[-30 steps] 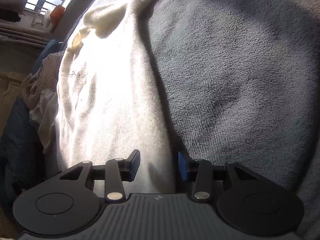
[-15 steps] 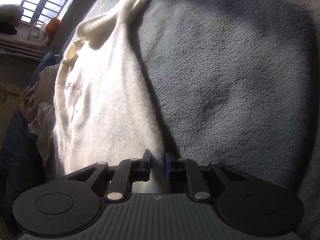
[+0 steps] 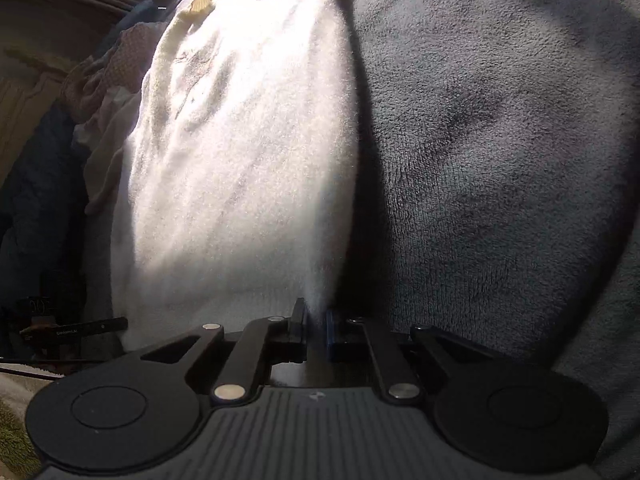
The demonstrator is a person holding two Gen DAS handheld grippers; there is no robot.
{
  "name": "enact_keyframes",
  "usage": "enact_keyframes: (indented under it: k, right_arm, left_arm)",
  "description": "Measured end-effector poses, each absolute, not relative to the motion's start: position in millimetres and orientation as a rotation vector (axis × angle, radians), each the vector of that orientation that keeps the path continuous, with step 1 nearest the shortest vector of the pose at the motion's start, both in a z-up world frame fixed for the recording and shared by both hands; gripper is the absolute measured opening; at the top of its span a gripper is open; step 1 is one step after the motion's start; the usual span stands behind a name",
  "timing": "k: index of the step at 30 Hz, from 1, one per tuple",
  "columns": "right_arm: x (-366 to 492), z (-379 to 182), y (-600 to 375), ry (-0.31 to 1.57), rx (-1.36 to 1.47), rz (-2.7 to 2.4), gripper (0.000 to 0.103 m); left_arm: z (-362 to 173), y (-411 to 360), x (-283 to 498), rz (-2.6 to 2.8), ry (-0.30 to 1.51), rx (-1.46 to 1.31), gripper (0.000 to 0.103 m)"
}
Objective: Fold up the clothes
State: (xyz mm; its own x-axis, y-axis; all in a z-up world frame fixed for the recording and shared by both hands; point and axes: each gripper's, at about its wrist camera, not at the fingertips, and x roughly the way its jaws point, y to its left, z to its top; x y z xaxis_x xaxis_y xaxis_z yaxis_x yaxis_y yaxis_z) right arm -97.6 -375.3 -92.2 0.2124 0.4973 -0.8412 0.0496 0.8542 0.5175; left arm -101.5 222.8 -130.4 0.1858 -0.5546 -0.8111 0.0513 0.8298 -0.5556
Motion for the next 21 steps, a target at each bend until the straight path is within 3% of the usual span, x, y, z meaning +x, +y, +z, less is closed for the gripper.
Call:
enact_keyframes:
  k: [2, 3, 5, 12, 21]
  right_arm:
    - [-91.8, -91.9, -382.5, 1.396, 0.513, 0.313, 0.023]
    - [-88.1, -88.7, -387.2, 1.419, 0.528, 0.298, 0.028]
    - [-83.0, -71.8, -391.0, 1.388, 0.456, 0.270, 0.030]
    - [-47.8, -13.8, -356.7, 1.089, 0.205, 0.291, 0.031]
    - [9.4, -31.8, -279.4, 0.974, -0.081, 0.405, 0.031]
  left_arm:
    - [-126.6, 227.1, -102.5, -0.455, 1.351, -0.444, 0.015]
    - [-124.5, 229.1, -102.8, -0.458, 1.362, -0.437, 0.022]
    - [-113.1, 233.4, -101.3, -0.439, 1.328, -0.400, 0.028]
    - [-78.1, 218.9, -74.2, -0.441, 1.142, -0.298, 0.029]
    - [-88.2, 121.0, 1.8, -0.422, 0.954, -0.191, 0.029]
